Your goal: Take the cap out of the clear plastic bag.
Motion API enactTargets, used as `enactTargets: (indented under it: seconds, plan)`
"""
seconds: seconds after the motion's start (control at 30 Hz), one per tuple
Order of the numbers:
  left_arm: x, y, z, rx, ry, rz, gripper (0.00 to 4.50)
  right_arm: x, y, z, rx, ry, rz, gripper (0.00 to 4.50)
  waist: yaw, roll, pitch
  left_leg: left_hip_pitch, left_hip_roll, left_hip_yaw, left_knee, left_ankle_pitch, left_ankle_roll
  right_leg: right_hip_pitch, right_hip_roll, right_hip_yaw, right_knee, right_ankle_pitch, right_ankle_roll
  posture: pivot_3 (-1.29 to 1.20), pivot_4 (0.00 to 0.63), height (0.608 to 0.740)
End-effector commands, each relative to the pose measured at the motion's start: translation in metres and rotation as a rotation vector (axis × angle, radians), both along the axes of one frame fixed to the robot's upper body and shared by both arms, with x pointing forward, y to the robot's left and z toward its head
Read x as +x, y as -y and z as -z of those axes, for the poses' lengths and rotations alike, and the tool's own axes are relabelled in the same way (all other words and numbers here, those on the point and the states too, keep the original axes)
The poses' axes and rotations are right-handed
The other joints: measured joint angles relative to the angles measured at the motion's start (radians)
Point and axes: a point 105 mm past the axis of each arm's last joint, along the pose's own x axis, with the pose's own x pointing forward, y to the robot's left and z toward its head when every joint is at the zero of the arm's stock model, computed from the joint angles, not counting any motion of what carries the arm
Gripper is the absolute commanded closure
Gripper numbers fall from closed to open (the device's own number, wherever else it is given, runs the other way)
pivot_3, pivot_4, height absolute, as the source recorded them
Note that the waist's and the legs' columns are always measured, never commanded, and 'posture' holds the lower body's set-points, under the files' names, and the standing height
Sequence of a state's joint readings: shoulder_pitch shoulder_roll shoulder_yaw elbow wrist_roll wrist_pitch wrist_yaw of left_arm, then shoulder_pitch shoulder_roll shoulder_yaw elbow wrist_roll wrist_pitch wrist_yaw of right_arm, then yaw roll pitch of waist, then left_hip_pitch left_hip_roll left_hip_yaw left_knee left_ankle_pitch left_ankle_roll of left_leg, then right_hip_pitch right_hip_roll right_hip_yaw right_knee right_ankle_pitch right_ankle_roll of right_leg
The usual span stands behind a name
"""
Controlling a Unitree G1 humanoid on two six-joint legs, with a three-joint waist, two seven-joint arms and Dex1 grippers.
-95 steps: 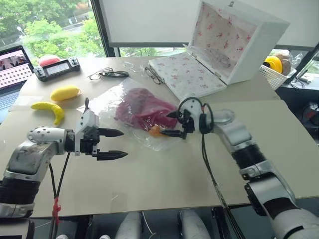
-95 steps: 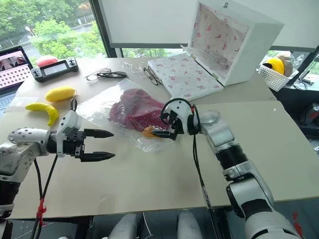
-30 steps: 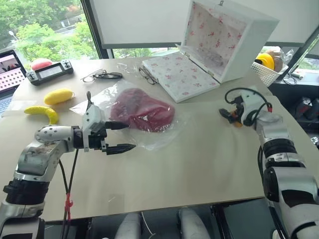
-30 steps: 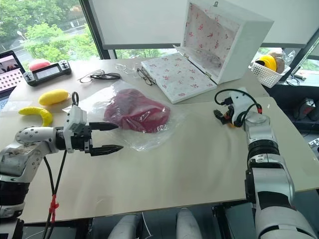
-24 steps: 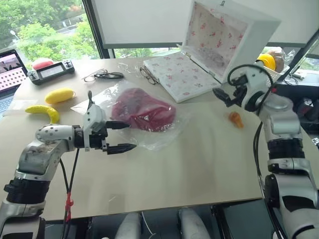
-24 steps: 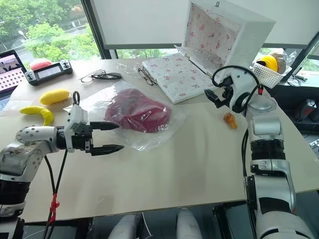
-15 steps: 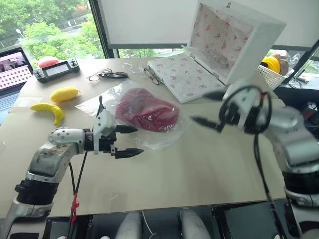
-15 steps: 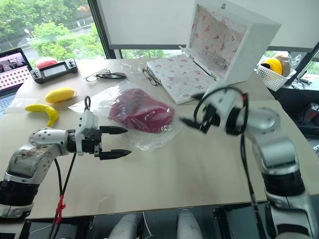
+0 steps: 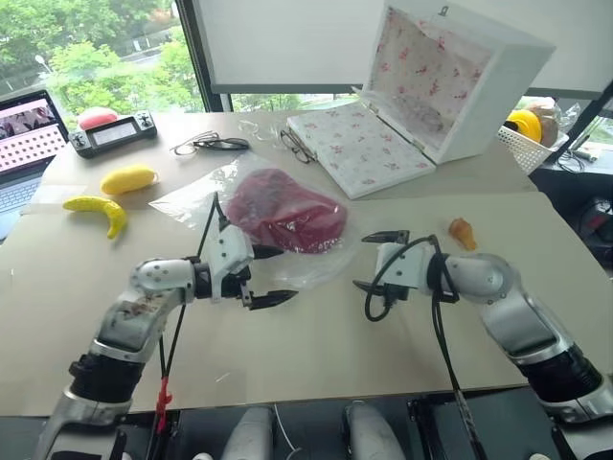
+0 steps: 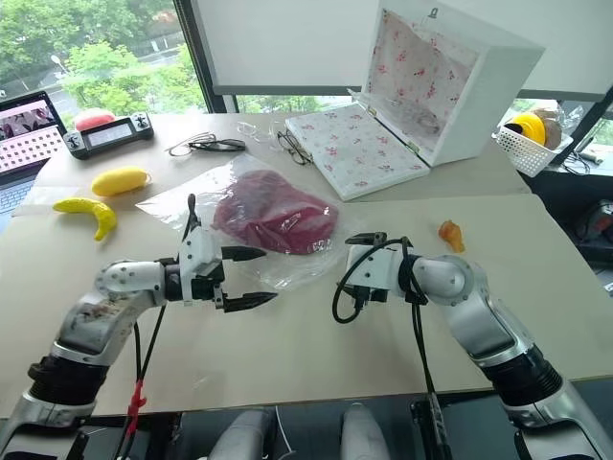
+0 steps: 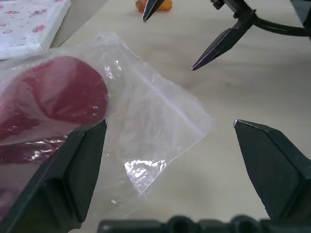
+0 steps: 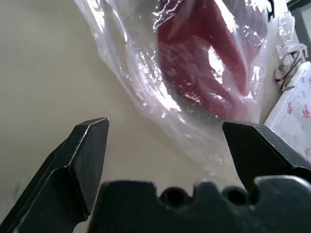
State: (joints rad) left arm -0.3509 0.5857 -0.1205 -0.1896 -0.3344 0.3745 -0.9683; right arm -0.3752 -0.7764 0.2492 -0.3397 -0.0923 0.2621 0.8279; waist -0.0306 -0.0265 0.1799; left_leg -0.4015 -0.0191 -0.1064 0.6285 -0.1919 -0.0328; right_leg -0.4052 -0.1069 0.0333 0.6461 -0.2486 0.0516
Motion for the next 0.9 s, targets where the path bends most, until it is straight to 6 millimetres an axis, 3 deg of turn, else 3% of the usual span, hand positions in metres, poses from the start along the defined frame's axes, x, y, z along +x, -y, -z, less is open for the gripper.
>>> enactTargets:
  seconds: [0.03, 0.23, 0.37, 0.47, 0.63, 0.73, 0.9]
  plan:
    - [-0.004, 0.023, 0.005, -0.022, 0.041, -0.005, 0.0, -0.028, 0.015, -0.025, 0.093, -0.035, 0.03, 0.07, 0.008, 0.0, 0.0, 0.0, 0.0, 0.0, 0.0, 0.0, 0.0, 0.0, 0.0, 0.0, 0.0, 0.0, 0.0, 0.0, 0.15, 0.74]
    - [0.005, 0.041, 0.017, -0.044, 0.023, -0.046, 0.0, -0.072, 0.013, -0.029, 0.237, -0.245, 0.023, 0.07, 0.014, -0.001, 0.0, 0.002, 0.0, 0.0, 0.002, 0.0, 0.001, 0.003, 0.0, 0.0, 0.0, -0.001, 0.003, 0.0, 0.15, 0.74]
    - [0.02, 0.045, 0.032, 0.058, 0.079, -0.138, 0.0, -0.082, 0.008, -0.031, 0.272, -0.288, 0.034, 0.07, 0.014, -0.001, 0.0, 0.004, 0.0, 0.0, 0.003, 0.0, 0.001, 0.005, 0.001, 0.0, 0.0, -0.003, 0.008, 0.0, 0.15, 0.74]
    - [0.042, 0.034, 0.046, 0.172, 0.132, -0.319, 0.0, -0.088, 0.002, -0.038, 0.324, -0.301, 0.029, 0.07, 0.018, -0.001, 0.0, 0.005, 0.0, 0.0, 0.005, 0.0, 0.001, 0.009, 0.001, 0.0, 0.0, -0.002, 0.008, 0.0, 0.15, 0.74]
    - [0.053, 0.024, 0.055, 0.225, 0.147, -0.394, 0.0, -0.092, 0.0, -0.041, 0.332, -0.306, 0.04, 0.07, 0.018, -0.001, 0.0, 0.007, 0.0, -0.001, 0.005, 0.0, 0.001, 0.011, 0.001, 0.0, -0.003, -0.002, 0.009, 0.0, 0.15, 0.74]
    - [0.058, 0.023, 0.05, 0.206, 0.16, -0.41, 0.75, -0.091, -0.001, -0.041, 0.339, -0.307, 0.053, 0.0, 0.018, -0.001, 0.0, 0.01, 0.0, -0.001, 0.004, 0.0, 0.001, 0.015, 0.001, 0.0, -0.003, -0.002, 0.01, 0.0, 0.15, 0.74]
    - [0.059, 0.021, 0.043, 0.175, 0.159, -0.417, 2.54, -0.09, 0.001, -0.035, 0.332, -0.316, 0.072, 0.0, 0.016, -0.001, 0.0, 0.012, 0.0, 0.0, 0.004, 0.0, 0.0, 0.016, 0.001, 0.0, -0.003, -0.002, 0.01, 0.0, 0.15, 0.74]
